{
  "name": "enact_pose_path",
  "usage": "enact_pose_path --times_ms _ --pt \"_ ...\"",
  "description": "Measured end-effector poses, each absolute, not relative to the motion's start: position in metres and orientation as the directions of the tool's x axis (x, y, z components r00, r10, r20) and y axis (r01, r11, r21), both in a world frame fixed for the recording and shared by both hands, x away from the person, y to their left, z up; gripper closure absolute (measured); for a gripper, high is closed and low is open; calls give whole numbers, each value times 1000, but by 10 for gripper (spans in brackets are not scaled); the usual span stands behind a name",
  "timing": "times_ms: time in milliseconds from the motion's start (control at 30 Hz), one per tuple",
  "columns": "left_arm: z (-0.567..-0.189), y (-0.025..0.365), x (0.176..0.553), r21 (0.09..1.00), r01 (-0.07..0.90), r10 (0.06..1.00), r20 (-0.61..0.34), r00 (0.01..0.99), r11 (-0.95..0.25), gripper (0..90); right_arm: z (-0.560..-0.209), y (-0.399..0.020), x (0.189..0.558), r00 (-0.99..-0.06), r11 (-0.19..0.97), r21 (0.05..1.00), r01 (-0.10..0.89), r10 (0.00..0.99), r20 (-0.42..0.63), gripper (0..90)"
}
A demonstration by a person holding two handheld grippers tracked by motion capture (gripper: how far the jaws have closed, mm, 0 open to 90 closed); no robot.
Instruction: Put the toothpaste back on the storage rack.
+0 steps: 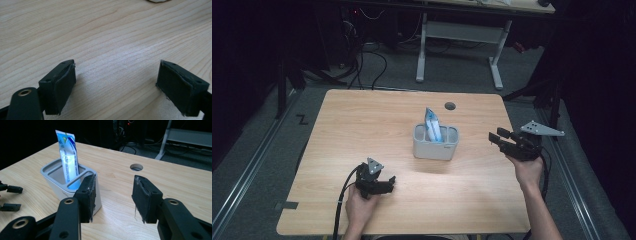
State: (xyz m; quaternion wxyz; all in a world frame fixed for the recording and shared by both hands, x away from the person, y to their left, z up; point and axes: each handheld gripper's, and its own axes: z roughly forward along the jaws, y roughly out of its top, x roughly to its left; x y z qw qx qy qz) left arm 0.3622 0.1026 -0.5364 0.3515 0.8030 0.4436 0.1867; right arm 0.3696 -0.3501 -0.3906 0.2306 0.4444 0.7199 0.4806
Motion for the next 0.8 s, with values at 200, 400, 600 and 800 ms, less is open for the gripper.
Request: enact_pose_path --times_ms 200,400,600,800 --pt "-536 103 362 730 581 844 -12 537 -359 158 -394 -354 364 -495 135 898 419 863 102 547" --pt "-536 103 362 730 581 844 -12 537 -359 158 -397 -357 359 -489 126 896 426 865 111 549" --pt "-536 103 362 730 581 844 -12 537 -359 157 -402 -360 358 -487 111 897 429 864 126 550" --pt "-536 103 362 730 581 844 -12 537 -359 157 -409 -365 353 -479 91 891 445 865 151 555"
